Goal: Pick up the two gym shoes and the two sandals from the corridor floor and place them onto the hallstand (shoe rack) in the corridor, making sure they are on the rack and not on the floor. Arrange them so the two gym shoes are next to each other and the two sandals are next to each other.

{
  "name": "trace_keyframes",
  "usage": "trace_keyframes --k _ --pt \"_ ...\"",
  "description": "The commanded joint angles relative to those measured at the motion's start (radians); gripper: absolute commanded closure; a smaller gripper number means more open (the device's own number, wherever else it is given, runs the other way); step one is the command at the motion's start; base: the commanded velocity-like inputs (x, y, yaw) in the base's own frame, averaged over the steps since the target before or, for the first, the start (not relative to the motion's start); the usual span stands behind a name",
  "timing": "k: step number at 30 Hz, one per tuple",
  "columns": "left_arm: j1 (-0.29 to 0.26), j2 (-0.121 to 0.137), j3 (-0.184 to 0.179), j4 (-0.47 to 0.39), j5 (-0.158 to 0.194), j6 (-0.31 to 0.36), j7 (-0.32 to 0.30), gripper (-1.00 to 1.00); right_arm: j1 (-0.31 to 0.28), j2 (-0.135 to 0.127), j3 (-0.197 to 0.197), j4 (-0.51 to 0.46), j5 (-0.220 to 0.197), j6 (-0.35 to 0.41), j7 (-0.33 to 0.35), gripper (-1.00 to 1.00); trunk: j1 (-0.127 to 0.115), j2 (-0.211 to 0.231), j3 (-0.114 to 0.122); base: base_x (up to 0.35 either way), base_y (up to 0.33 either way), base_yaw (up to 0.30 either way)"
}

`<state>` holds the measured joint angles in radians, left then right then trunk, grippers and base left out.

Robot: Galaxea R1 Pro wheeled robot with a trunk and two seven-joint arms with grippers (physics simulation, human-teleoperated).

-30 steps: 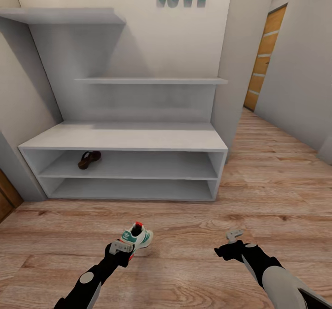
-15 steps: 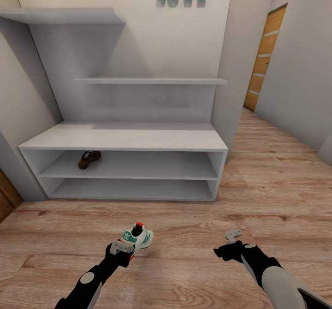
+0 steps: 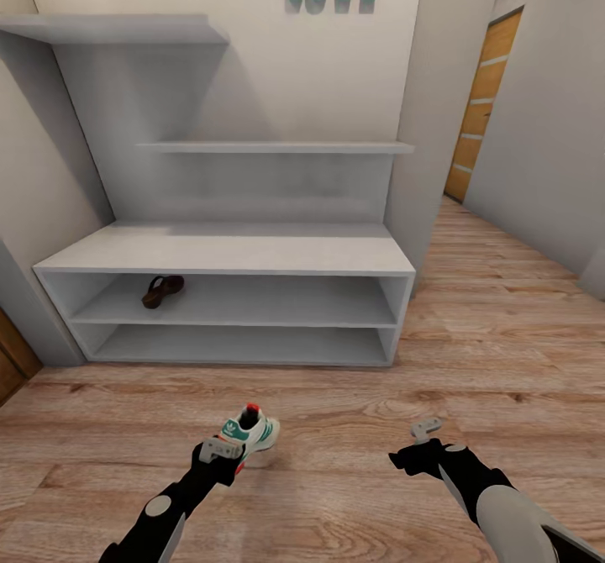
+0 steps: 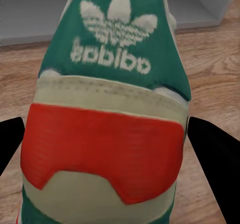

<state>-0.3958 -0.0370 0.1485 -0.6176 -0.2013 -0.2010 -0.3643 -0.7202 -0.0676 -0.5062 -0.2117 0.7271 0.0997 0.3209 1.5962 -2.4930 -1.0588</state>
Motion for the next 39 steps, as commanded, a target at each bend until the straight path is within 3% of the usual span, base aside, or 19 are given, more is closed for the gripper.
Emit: trace_keyframes --k 1,16,22,28,33,39 --pt "0.000 0.000 0.000 0.000 0.004 0.000 -0.001 1.00 0.000 0.000 0.000 0.000 0.000 0.000 0.000 -1.00 0.000 0.000 0.000 0.000 0.000 0.000" --pt "0.000 -0.001 -0.001 -0.007 0.024 -0.015 0.002 1.00 0.000 0.020 0.000 0.001 0.001 0.000 -0.008 -1.00 0.000 0.000 0.000 0.000 0.000 0.000" --pt "0.000 -0.049 -0.001 -0.004 0.024 -0.157 0.035 1.00 0.000 0.030 0.000 0.002 0.001 -0.001 -0.070 -1.00 0.000 0.000 0.000 0.000 0.000 0.000" --pt "0.000 -0.097 -0.007 -0.002 0.023 -0.272 0.180 1.00 0.001 0.033 -0.001 0.002 0.001 -0.009 -0.161 -1.00 0.000 0.000 0.000 0.000 0.000 0.000" --pt "0.000 -0.129 -0.015 -0.010 0.022 -0.319 0.243 1.00 0.001 0.034 -0.001 0.002 0.000 -0.050 -0.278 -1.00 0.000 0.000 0.000 0.000 0.000 0.000" --pt "0.000 -0.138 -0.020 -0.015 0.023 -0.339 0.264 1.00 0.001 0.036 -0.001 0.019 0.000 -0.081 -0.351 -1.00 0.000 0.000 0.000 0.000 0.000 0.000"
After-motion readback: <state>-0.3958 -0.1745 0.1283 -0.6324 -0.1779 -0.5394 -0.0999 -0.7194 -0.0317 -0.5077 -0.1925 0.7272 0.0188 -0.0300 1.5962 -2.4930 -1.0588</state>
